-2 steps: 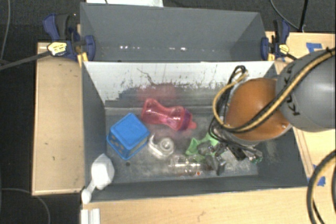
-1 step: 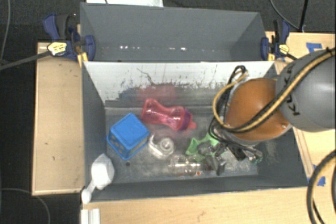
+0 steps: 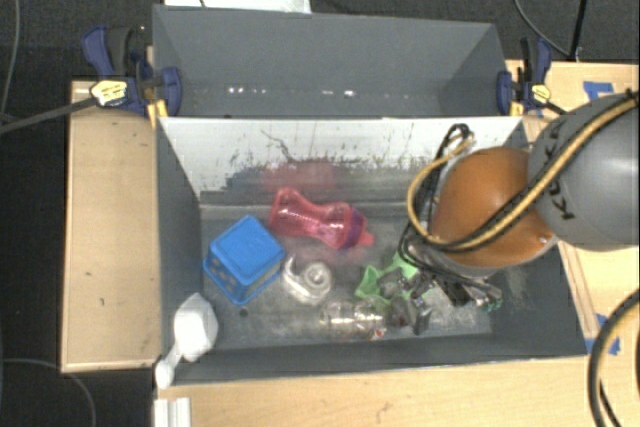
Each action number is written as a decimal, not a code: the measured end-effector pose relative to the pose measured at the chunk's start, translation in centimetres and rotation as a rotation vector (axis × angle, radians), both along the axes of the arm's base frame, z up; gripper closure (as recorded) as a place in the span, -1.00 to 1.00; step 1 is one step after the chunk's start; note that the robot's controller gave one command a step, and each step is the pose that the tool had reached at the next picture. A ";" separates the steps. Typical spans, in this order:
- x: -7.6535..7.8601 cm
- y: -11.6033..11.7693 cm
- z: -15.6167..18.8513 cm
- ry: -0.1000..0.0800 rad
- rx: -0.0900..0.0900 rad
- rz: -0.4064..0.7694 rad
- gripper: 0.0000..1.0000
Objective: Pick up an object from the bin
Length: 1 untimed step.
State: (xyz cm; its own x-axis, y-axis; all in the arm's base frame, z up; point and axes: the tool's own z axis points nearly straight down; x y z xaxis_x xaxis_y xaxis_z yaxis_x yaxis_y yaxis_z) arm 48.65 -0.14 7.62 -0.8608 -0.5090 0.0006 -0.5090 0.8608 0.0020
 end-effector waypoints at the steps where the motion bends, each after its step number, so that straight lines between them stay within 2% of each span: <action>1: 0.0 0.0 1.7 -0.002 0.000 -0.002 1.00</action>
Offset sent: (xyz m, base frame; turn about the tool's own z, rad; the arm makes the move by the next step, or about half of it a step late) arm 0.0000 -0.0001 0.0006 0.0000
